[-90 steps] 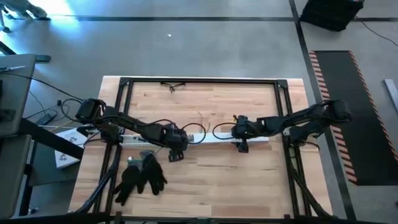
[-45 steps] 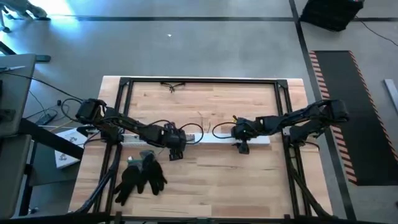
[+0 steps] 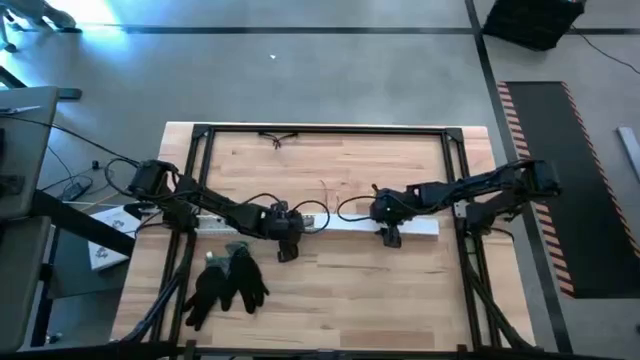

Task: Ziptie cables
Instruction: Close the white cable duct

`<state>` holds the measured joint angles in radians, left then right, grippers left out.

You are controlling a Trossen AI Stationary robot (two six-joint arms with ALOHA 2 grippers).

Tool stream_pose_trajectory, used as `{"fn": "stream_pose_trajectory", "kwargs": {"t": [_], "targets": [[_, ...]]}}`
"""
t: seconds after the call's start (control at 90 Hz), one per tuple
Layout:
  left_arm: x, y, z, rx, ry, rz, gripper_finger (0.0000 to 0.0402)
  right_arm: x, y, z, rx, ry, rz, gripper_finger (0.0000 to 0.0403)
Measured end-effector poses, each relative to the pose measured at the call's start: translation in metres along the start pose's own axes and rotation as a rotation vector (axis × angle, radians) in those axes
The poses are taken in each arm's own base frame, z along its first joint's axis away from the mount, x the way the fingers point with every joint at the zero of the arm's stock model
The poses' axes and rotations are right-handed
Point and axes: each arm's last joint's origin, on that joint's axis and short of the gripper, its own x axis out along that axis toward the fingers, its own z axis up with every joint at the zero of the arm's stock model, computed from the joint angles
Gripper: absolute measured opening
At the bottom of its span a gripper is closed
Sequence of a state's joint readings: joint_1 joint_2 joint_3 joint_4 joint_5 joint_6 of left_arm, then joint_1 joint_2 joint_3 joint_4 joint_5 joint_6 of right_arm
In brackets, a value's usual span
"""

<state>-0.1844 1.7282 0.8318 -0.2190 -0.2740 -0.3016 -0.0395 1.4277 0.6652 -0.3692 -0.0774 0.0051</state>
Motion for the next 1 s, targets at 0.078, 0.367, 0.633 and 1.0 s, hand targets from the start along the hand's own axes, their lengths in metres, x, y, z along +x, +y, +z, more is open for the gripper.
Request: {"fn": "stream_pose_trajectory", "kwargs": {"t": [0.078, 0.367, 0.633, 1.0], "targets": [[0.0, 0.0, 0.001, 0.008, -0.008, -0.001, 0.0184, -0.005, 0.0, 0.006, -0.003, 0.01, -0.001, 0.0218], [0.007, 0.004, 0.007, 0.003, -0.059, -0.012, 0.0183, -0.014, 0.001, 0.019, 0.0, 0.017, 0.004, 0.022], [0.005, 0.008, 0.013, -0.045, -0.058, 0.03, 0.0185, -0.007, 0.001, 0.018, -0.005, 0.049, 0.003, 0.0221], [-0.013, 0.006, 0.039, -0.012, -0.033, 0.008, 0.0235, -0.007, 0.001, 0.018, -0.009, 0.052, 0.002, 0.0222]]}}
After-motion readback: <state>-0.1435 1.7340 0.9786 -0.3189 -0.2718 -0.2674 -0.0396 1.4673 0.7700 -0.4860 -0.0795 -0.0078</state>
